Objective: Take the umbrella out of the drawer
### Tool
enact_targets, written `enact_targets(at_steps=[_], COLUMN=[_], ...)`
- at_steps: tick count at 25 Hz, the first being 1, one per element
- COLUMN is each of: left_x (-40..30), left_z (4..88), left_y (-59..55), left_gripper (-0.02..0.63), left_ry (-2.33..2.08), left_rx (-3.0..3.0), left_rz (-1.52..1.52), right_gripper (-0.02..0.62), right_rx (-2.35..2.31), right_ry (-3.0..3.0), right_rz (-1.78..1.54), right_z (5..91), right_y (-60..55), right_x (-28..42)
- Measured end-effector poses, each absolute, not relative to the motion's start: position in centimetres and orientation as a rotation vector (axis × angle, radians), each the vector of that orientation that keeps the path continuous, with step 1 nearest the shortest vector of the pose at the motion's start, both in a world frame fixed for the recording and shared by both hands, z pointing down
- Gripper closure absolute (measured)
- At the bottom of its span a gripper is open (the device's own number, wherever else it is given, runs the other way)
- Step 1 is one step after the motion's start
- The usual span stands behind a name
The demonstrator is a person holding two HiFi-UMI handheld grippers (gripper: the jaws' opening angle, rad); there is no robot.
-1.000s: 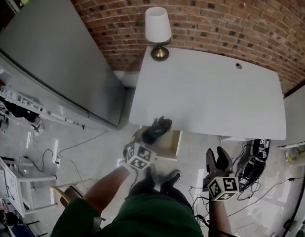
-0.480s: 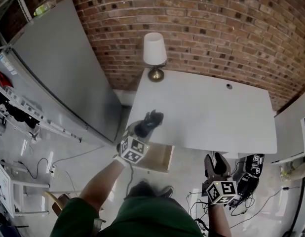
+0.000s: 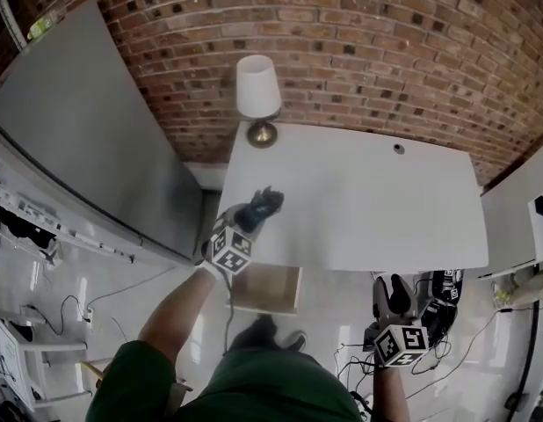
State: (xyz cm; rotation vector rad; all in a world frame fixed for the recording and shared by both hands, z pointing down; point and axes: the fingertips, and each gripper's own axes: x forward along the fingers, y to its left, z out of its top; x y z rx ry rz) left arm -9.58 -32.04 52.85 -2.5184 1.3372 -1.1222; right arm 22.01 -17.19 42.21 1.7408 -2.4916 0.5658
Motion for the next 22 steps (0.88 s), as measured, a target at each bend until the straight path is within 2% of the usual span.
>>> enact_targets(at_steps=[10,22], left_x=[-8.9,-5.3], left_z=[59.9,67.7], left_y=[-41.5,-46.1], left_gripper=[0.431,0.423], left_ry=[1.048,0.714], left_rx=[-2.543,-2.485], left_rz=[-1.374,-1.601], right_gripper=[0.425,0.425], right_rx=[1.928,2.037], right_ry=[-2.351,-2.176], right_rz=[0.617,0.653], right_z=[41.9,43.1], right_y=[-22.3,-23.9], right_x=[21.3,20.8])
